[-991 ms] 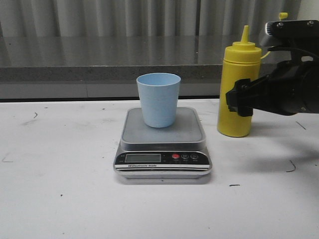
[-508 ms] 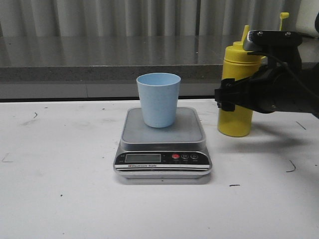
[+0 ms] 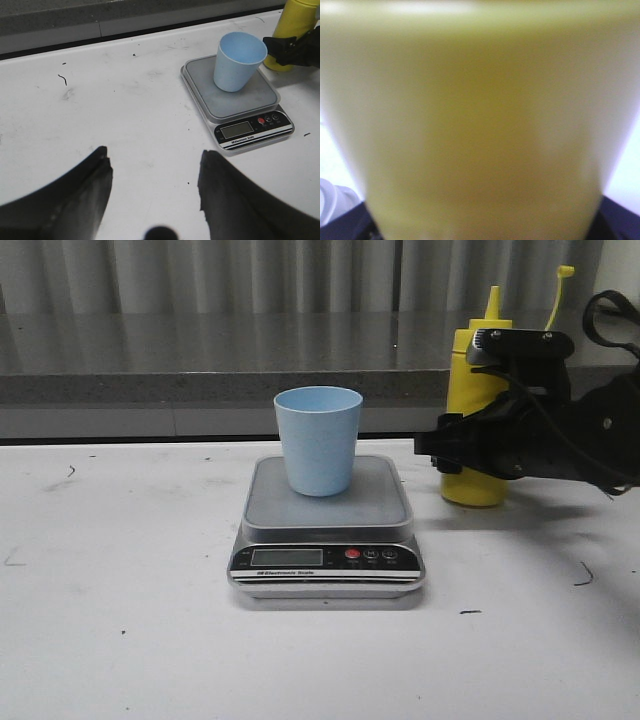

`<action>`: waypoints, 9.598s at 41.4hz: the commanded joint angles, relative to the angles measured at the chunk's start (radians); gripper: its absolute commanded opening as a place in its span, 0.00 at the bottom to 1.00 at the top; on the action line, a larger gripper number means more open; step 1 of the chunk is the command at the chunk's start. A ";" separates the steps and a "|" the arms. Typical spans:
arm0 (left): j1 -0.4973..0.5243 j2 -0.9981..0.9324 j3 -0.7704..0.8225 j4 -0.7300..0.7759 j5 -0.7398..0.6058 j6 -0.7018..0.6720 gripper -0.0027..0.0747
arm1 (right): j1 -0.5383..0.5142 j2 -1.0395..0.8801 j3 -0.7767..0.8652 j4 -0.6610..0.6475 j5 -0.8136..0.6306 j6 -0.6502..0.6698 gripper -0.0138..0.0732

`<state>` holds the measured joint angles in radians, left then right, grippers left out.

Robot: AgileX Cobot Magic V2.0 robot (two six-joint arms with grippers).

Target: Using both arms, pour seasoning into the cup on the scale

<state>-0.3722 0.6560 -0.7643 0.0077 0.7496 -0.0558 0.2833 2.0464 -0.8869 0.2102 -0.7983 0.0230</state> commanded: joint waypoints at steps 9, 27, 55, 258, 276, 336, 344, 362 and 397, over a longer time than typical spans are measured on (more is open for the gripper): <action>0.001 0.000 -0.025 -0.008 -0.067 -0.003 0.53 | -0.003 -0.229 -0.025 -0.011 0.190 -0.203 0.55; 0.001 0.000 -0.025 -0.008 -0.067 -0.003 0.53 | -0.003 -0.570 -0.070 -0.011 0.602 -0.803 0.55; 0.001 0.000 -0.025 -0.008 -0.067 -0.003 0.53 | 0.039 -0.550 -0.544 -0.428 1.461 -0.617 0.55; 0.001 0.000 -0.025 -0.008 -0.067 -0.003 0.53 | -0.191 -0.587 0.241 -0.491 0.627 0.241 0.92; 0.001 0.000 -0.025 -0.008 -0.069 -0.003 0.53 | -0.082 -1.008 0.191 -0.344 1.386 0.155 0.92; 0.001 0.000 -0.025 -0.008 -0.073 -0.003 0.01 | -0.077 -1.613 0.133 -0.203 1.741 0.018 0.08; 0.001 0.000 -0.025 -0.008 -0.073 -0.003 0.01 | -0.077 -1.613 0.133 -0.203 1.741 0.018 0.08; 0.193 -0.241 0.223 -0.008 -0.345 -0.003 0.01 | -0.077 -1.613 0.133 -0.203 1.741 0.018 0.08; 0.396 -0.679 0.777 -0.044 -0.788 -0.003 0.01 | -0.077 -1.613 0.133 -0.203 1.741 0.018 0.08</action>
<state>0.0234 -0.0046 0.0040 -0.0147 0.0603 -0.0558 0.2049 0.4269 -0.7200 0.0121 1.0025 0.0504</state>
